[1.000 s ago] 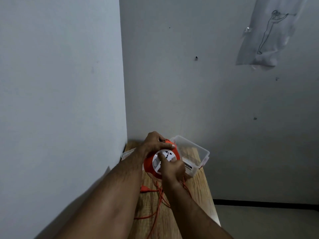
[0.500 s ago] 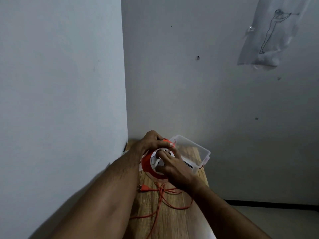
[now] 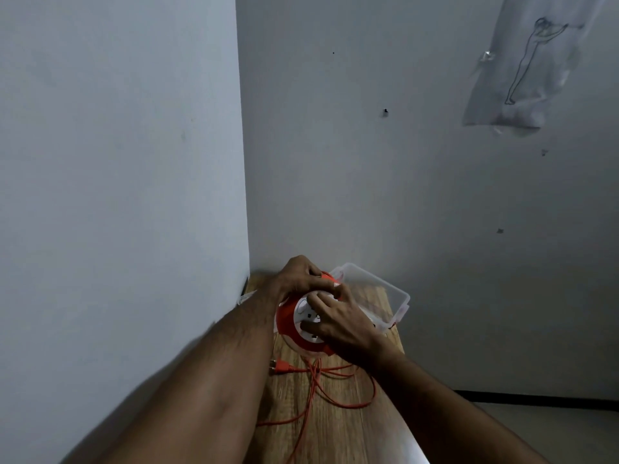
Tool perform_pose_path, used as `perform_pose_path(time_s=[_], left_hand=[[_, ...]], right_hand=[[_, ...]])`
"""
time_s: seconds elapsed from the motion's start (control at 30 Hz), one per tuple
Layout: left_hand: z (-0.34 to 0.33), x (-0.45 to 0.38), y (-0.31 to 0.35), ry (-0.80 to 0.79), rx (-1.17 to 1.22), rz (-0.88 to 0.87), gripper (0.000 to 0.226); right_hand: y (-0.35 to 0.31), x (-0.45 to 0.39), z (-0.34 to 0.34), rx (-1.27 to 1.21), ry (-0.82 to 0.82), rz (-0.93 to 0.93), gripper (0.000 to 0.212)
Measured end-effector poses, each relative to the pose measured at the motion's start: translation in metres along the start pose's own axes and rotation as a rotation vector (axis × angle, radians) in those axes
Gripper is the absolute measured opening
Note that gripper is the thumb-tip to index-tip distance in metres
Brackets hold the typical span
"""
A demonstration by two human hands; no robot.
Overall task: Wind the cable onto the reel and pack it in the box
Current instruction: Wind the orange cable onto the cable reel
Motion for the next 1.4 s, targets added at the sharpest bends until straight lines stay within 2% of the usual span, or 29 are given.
perform_pose_path(time_s=[0.1,0.2,0.3,0.4,0.5,0.6,0.67,0.73,0.8,0.83,0.87,0.9,0.97,1.03,1.07,1.13,1.27,1.33,1.4], left_hand=[[0.0,-0.001,0.002,0.013,0.043,0.0,0.018],[0.001,-0.003,0.001,0.08,0.064,-0.009,0.02],[0.001,-0.003,0.0,0.1,0.065,0.011,0.023],[0.0,-0.002,-0.001,0.094,0.086,0.028,0.027],[-0.005,0.0,-0.003,0.069,0.066,0.037,0.039],[-0.008,0.001,-0.006,0.06,0.037,0.035,0.036],[-0.009,0.002,-0.007,0.035,0.057,0.028,0.037],[-0.01,0.003,-0.008,0.025,0.045,0.029,0.047],[-0.009,0.002,-0.008,0.022,0.024,0.036,0.051],[-0.008,0.001,-0.008,0.026,0.021,0.036,0.05],[-0.006,-0.001,-0.008,0.038,0.024,0.034,0.05],[-0.003,-0.002,-0.009,0.058,0.029,0.035,0.049],[0.004,-0.005,-0.01,0.085,0.03,0.046,0.049],[0.008,-0.006,-0.012,0.061,0.007,0.05,0.05],[0.008,-0.007,-0.013,0.046,0.005,0.045,0.049],[0.008,-0.006,-0.014,0.033,0.0,0.039,0.044],[0.006,-0.004,-0.012,0.007,0.003,0.026,0.041],[0.005,-0.003,-0.011,0.005,-0.001,0.017,0.038],[0.004,-0.003,-0.012,0.001,0.002,0.006,0.035]], right_hand=[[0.005,-0.001,0.001,0.001,-0.013,-0.112,0.06],[0.013,-0.002,0.007,-0.035,-0.017,-0.339,0.07],[0.015,0.0,0.008,-0.255,0.014,-0.627,0.06],[0.01,0.007,0.005,-0.5,0.163,-1.022,0.053],[0.0,0.013,0.001,-0.671,0.343,-1.37,0.051],[-0.011,0.017,-0.014,-0.86,0.394,-1.707,0.054],[-0.016,0.017,-0.022,-0.958,0.419,-1.843,0.046],[-0.019,0.016,-0.026,-1.104,0.458,-1.989,0.04],[-0.019,0.014,-0.025,-1.196,0.443,-2.041,0.037],[-0.017,0.012,-0.02,-1.165,0.453,-1.977,0.03],[-0.014,0.009,-0.012,-1.075,0.482,-1.837,0.017],[-0.011,0.004,0.0,-0.926,0.5,-1.621,0.008],[-0.01,-0.005,0.02,-0.567,0.48,-1.052,0.008],[-0.019,-0.009,0.02,-0.3,0.345,-0.52,0.018],[-0.02,-0.007,0.016,-0.235,0.253,-0.346,0.022],[-0.015,-0.002,0.008,-0.185,0.103,-0.175,0.03],[-0.006,-0.001,-0.001,-0.069,-0.092,-0.072,0.041],[-0.006,-0.001,-0.003,-0.026,-0.148,-0.063,0.049],[-0.007,0.0,-0.002,-0.003,-0.13,-0.043,0.054]])
Point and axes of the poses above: each hand's wrist, its own x-axis away from the middle knuckle, its own z-axis out of the back of the hand, y = z × x, the point moved 5 cm from there along -x, towards the middle knuckle, and after that the axes turned 7 degrees about y, right-handed, at the moved point
